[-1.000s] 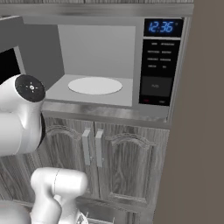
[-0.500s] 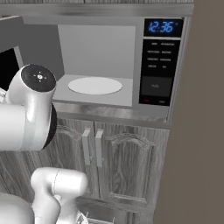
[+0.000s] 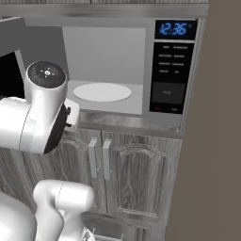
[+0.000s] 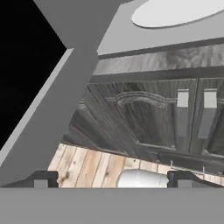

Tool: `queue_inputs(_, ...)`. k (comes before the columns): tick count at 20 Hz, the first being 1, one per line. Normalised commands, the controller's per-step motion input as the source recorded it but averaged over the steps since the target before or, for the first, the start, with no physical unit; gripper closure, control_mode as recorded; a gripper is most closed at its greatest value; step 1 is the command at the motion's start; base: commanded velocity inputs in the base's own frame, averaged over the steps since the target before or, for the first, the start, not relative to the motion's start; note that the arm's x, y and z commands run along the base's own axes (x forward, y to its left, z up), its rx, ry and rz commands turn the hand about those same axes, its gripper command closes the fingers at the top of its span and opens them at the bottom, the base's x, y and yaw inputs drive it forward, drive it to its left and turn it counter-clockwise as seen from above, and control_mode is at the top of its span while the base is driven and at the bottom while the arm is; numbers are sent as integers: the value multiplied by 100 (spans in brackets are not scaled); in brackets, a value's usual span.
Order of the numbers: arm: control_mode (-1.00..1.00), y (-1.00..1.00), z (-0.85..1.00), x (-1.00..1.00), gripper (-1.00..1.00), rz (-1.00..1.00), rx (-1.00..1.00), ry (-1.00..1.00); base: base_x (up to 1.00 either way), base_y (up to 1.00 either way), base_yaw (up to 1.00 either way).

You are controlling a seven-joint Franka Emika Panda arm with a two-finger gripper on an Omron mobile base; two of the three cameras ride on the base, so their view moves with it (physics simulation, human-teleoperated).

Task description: Place the sponge inside the microwave to prepare for sanitizing.

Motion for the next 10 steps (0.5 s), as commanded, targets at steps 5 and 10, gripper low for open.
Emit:
queue_inputs(5,-100,-30,-41,40,-100,-7,-30,-18,0,0,0)
queue_inputs(10,-100,-23,-42,43,-100,-11,-18,-9,0,0,0)
